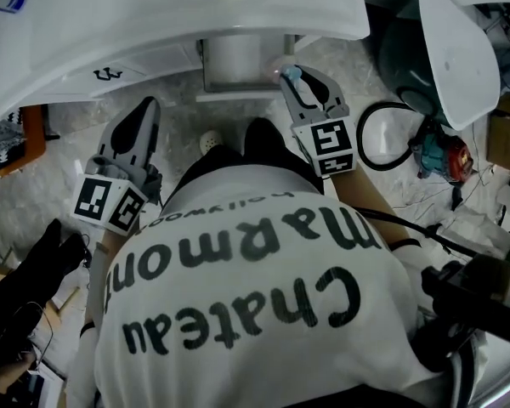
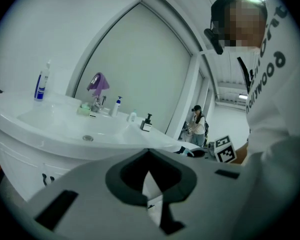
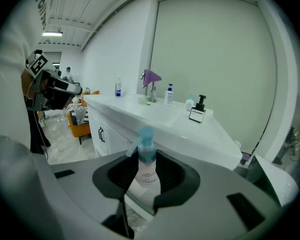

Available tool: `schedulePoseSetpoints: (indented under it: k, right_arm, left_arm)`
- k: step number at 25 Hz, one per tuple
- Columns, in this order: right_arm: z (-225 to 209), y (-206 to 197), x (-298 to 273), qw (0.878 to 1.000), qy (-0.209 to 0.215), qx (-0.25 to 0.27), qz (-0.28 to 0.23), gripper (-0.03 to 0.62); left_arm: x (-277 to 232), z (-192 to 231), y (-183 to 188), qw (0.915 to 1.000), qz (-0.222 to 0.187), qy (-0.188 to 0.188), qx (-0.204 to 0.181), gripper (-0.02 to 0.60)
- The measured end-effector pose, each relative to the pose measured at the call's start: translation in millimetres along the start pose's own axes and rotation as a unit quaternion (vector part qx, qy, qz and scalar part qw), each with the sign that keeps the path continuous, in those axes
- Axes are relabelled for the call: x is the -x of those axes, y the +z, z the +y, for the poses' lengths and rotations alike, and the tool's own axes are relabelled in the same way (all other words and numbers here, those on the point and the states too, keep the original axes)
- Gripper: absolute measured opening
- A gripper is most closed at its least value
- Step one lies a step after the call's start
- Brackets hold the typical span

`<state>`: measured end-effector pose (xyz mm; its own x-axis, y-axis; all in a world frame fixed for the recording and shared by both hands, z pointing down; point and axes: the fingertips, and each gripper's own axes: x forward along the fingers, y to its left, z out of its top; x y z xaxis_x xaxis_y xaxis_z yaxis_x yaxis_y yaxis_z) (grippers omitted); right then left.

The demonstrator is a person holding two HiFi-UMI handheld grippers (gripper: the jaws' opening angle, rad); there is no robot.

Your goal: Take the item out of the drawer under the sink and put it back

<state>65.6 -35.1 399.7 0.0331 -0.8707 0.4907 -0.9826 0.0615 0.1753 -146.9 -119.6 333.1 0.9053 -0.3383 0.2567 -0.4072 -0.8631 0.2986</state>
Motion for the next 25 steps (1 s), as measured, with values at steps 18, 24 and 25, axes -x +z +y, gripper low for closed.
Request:
schedulePoseSetpoints:
  k: [18, 24, 25]
  right_arm:
    - [-34.6, 36.0, 22.1, 0.997, -0.064, 0.0, -0.036, 0.114]
    - [-40.4, 53.4, 28.7, 0.996, -0.074, 0.007, -0.053, 0.114]
    - [-40.6, 56.1, 29.5, 0.996, -0.074, 0.009, -0.055, 0.114]
  left_arm:
    - [-13.0, 4.4, 3.4, 0.9997, -0.005, -0.024, 0.0, 0.008]
    - [-16.7, 3.0, 4.3, 0.9995, -0.007, -0.03, 0.002, 0.008]
    - [-17.2, 3.2, 4.6, 0.9995, -0.007, -0.03, 0.003, 0.008]
